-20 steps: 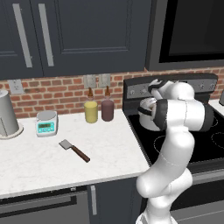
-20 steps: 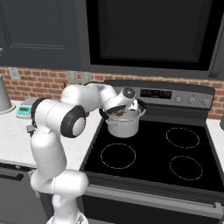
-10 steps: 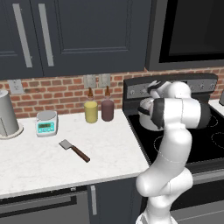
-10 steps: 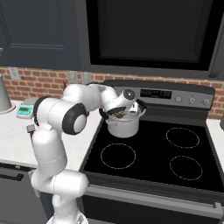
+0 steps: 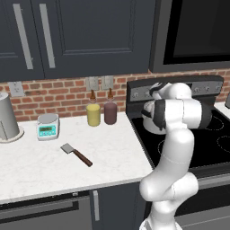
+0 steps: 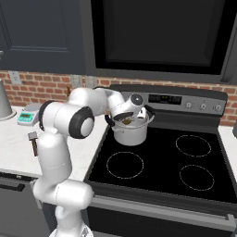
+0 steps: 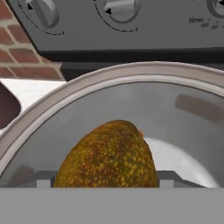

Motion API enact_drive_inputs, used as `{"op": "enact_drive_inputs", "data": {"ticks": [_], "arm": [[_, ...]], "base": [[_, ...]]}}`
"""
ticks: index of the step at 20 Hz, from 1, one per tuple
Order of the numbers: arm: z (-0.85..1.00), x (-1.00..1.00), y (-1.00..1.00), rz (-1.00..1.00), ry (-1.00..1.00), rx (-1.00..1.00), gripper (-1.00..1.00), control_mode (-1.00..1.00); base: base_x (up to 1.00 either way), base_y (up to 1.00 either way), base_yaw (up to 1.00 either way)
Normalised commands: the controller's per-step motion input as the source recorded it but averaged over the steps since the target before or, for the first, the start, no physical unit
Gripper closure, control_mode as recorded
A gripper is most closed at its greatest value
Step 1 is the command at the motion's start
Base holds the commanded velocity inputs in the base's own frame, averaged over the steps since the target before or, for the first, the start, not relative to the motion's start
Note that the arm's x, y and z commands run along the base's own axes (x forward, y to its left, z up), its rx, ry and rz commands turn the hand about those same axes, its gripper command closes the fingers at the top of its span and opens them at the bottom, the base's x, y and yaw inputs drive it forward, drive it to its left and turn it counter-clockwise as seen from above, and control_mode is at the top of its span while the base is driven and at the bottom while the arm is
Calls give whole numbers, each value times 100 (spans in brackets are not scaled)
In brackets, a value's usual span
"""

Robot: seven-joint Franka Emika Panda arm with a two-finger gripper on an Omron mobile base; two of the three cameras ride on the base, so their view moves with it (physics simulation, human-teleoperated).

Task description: Put the lime and avocado in the pot. Retrieve the spatula and lightly stir the vegetables in the pot.

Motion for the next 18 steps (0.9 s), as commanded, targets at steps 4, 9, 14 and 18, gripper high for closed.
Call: {"op": "enact_drive_inputs", "data": {"ticks": [4, 9, 14, 18], "arm": [[-14, 16, 0, 0, 0, 0, 100, -100], [-10, 14, 0, 0, 0, 0, -100, -100], [-4, 10, 0, 0, 0, 0, -100, -100], [0, 4, 0, 0, 0, 0, -100, -100]], "base": [[0, 0, 0], [0, 0, 0], [0, 0, 0], [0, 0, 0]]}}
